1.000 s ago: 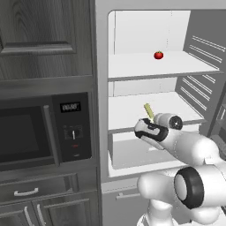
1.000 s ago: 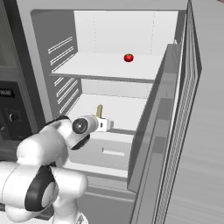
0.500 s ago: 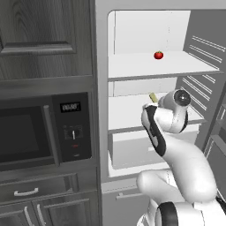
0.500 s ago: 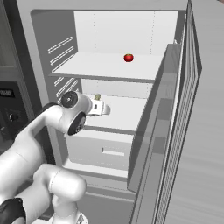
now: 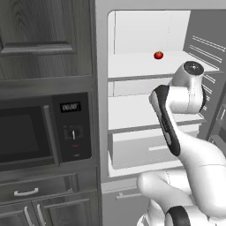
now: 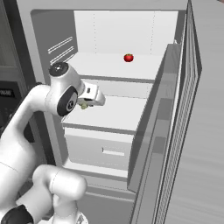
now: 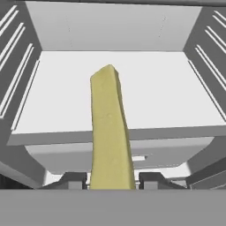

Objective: Pick the egg and butter from the fridge and place them by the bowl for mixing.

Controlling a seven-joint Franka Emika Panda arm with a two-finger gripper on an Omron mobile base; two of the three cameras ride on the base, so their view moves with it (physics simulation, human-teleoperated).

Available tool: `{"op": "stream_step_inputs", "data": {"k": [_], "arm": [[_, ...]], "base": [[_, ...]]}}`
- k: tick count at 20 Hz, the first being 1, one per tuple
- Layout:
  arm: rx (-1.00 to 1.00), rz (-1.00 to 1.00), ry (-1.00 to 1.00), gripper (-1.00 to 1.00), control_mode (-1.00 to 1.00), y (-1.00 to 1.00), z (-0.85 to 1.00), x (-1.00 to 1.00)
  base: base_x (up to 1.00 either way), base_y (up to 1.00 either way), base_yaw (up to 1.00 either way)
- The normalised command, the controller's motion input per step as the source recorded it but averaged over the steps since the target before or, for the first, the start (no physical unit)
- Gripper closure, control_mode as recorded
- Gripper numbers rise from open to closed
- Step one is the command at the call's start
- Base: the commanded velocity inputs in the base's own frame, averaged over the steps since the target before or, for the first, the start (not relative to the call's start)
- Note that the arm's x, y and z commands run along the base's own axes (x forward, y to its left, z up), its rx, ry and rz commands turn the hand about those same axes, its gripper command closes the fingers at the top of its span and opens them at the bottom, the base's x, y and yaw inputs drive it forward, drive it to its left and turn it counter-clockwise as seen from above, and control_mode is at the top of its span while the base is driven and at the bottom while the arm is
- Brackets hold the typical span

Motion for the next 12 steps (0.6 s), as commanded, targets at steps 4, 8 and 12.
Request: {"op": "stream_step_inputs", "data": {"k": [4, 8, 12], "arm": [[0.02, 0.00, 0.01, 1.00, -1.00, 0.44, 0.07, -0.89], [0.00, 0.00, 0.00, 1.00, -1.00, 0.46, 0.03, -0.70], [0.00, 0.00, 0.00, 1.00, -1.00, 0.23, 0.14, -0.57]], "base": [[0.00, 0.00, 0.00], [0.00, 0.00, 0.00], [0.00, 0.00, 0.00]]}}
